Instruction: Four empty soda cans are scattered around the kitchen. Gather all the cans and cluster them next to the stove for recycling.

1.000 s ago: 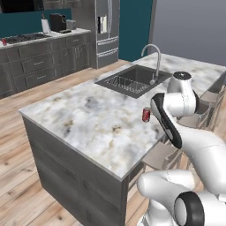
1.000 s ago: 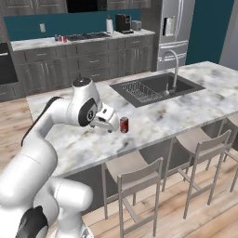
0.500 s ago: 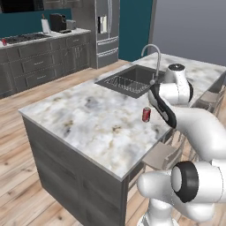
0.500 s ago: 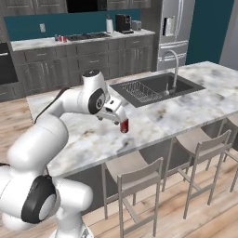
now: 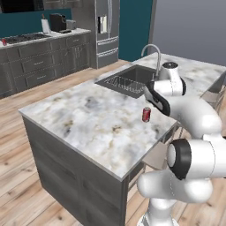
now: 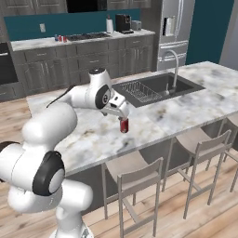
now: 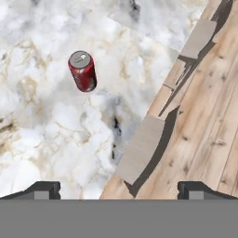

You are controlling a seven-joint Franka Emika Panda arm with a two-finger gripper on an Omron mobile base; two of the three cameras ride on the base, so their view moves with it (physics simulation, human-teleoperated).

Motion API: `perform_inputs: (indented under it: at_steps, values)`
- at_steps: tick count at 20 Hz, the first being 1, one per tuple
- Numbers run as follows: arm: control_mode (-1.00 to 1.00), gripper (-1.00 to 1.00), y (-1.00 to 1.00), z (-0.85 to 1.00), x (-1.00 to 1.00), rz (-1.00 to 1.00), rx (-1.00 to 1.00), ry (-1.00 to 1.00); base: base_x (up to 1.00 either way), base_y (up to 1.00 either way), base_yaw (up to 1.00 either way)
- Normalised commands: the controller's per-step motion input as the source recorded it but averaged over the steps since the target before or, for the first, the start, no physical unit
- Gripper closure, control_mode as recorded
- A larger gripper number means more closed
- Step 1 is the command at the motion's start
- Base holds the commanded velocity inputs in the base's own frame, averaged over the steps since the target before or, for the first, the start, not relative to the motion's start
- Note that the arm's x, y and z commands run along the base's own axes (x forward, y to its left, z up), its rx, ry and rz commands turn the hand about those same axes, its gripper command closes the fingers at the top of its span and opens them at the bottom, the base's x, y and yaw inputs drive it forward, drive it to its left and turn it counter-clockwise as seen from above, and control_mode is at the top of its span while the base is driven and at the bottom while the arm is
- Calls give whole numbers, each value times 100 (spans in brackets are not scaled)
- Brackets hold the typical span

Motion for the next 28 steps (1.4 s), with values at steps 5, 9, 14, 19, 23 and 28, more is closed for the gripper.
perform_inputs:
  at_steps: [5,9,14,19,23,28]
  values:
    - [-100,-100,-5,-4,39,-2,3,0,0,0,0]
    - [-100,-100,-8,-6,32,0,6,1,0,0,0]
    - [-100,-100,-5,-6,17,0,6,1,0,0,0]
    - [-100,-100,0,-8,12,0,3,0,0,0,0]
    - [-100,-100,0,-11,4,-1,0,0,0,0,0]
    - [-100,-100,0,-15,11,-1,0,0,0,0,0]
